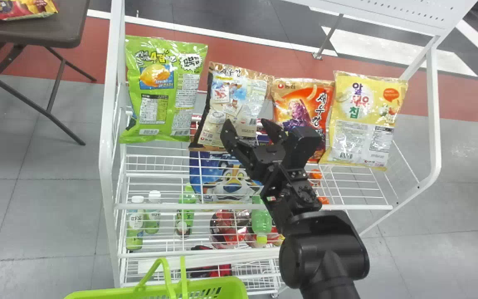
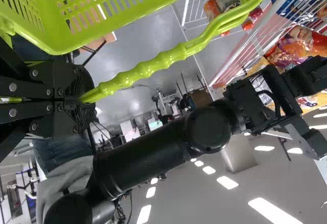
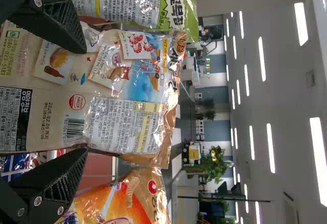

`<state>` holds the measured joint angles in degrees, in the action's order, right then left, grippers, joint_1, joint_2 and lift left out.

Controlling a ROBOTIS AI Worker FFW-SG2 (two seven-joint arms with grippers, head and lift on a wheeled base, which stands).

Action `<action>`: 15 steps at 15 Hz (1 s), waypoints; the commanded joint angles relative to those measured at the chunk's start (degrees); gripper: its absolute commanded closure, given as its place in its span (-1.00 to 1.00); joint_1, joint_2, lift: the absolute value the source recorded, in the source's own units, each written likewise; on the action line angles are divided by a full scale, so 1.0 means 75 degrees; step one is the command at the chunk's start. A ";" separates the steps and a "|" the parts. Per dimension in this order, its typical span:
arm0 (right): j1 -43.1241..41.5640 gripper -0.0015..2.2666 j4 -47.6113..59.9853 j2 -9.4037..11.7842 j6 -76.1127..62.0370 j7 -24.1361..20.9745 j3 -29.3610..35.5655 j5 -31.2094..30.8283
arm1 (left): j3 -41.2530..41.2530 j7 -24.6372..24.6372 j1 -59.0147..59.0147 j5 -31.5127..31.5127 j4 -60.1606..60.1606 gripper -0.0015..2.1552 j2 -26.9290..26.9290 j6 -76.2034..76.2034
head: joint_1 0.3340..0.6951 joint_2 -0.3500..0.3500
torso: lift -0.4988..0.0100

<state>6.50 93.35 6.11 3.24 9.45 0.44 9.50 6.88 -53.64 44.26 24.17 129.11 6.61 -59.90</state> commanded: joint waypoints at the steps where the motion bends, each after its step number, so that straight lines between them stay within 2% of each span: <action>1: -0.0187 -0.87 -0.0072 -0.0007 0.0313 0.0076 -0.0035 0.0116 | -0.0015 -0.0020 -0.0031 0.0012 -0.0046 0.98 0.0010 0.0000 | 1.00 -1.00 | 0.94; 2: -0.0316 -0.87 -0.0142 -0.0007 0.0477 0.0241 -0.0035 0.0233 | -0.0015 -0.0032 -0.0054 0.0024 -0.0070 0.98 0.0010 0.0000 | 1.00 -1.00 | 0.94; 6: -0.0550 -0.81 -0.0236 -0.0042 0.0594 0.0217 -0.0129 -0.0025 | -0.0038 -0.0055 -0.0089 0.0036 -0.0093 0.98 0.0010 0.0000 | 1.00 -1.00 | 0.94; 8: -0.0691 -0.68 -0.0341 -0.0030 0.1156 0.0229 -0.0141 -0.0212 | -0.0062 -0.0079 -0.0089 0.0036 -0.0105 0.98 -0.0002 0.0000 | 1.00 -1.00 | 0.94; 9: -0.0714 -0.51 -0.0388 -0.0018 0.1180 0.0252 -0.0129 -0.0236 | -0.0062 -0.0079 -0.0089 0.0048 -0.0105 0.98 0.0010 0.0023 | 1.00 -1.00 | 0.94; 11: -0.0597 0.46 -0.0318 -0.0018 0.1109 0.0252 -0.0141 -0.0236 | -0.0074 -0.0079 -0.0089 0.0048 -0.0117 0.98 -0.0002 0.0023 | 1.00 -1.00 | 0.94; 12: -0.0480 0.76 -0.0201 -0.0007 0.1016 0.0147 -0.0117 -0.0306 | -0.0074 -0.0067 -0.0089 0.0048 -0.0128 0.98 -0.0014 0.0023 | 1.00 -1.00 | 0.94; 13: -0.0339 0.87 -0.0048 -0.0007 0.0828 -0.0006 -0.0106 -0.0377 | -0.0062 -0.0067 -0.0089 0.0048 -0.0128 0.98 -0.0026 0.0023 | 1.00 -1.00 | 0.94; 15: -0.0035 0.88 0.0327 0.0017 0.0406 -0.0252 -0.0024 -0.0388 | -0.0062 -0.0055 -0.0089 0.0048 -0.0117 0.98 -0.0037 0.0023 | 1.00 -1.00 | 0.94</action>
<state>4.71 93.93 6.14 8.35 7.90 -0.17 6.72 6.41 -54.10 43.59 24.51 128.15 6.37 -59.73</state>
